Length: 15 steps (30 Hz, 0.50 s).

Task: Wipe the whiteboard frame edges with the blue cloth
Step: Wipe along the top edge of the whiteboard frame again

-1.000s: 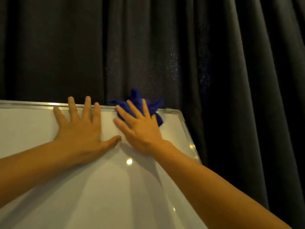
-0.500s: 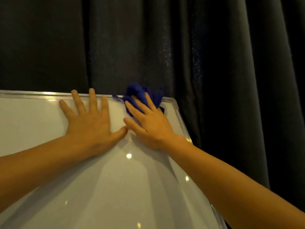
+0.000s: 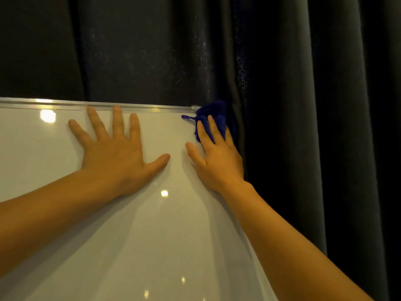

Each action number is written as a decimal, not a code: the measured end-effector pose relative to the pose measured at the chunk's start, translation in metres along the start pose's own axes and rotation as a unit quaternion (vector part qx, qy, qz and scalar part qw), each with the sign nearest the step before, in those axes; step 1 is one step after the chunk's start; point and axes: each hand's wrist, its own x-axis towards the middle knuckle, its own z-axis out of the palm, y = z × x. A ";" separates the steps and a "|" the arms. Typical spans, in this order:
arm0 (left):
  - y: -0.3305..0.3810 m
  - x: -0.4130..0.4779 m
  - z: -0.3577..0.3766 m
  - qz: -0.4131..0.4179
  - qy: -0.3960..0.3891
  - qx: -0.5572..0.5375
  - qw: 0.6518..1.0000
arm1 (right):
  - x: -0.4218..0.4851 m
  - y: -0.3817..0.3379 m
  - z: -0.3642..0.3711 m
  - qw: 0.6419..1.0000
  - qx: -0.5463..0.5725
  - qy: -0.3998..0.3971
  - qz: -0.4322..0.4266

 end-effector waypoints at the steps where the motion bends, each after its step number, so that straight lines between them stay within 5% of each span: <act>1: 0.014 -0.007 0.002 0.009 -0.005 0.006 1.000 | -0.018 0.000 -0.001 1.000 0.003 0.007 0.004; 11: 0.060 -0.056 0.014 0.080 0.021 0.011 0.997 | -0.224 0.018 -0.028 0.995 0.063 0.042 0.069; 15: 0.063 -0.094 0.021 0.115 0.030 -0.012 0.993 | -0.306 0.015 -0.043 0.986 0.069 -0.047 0.144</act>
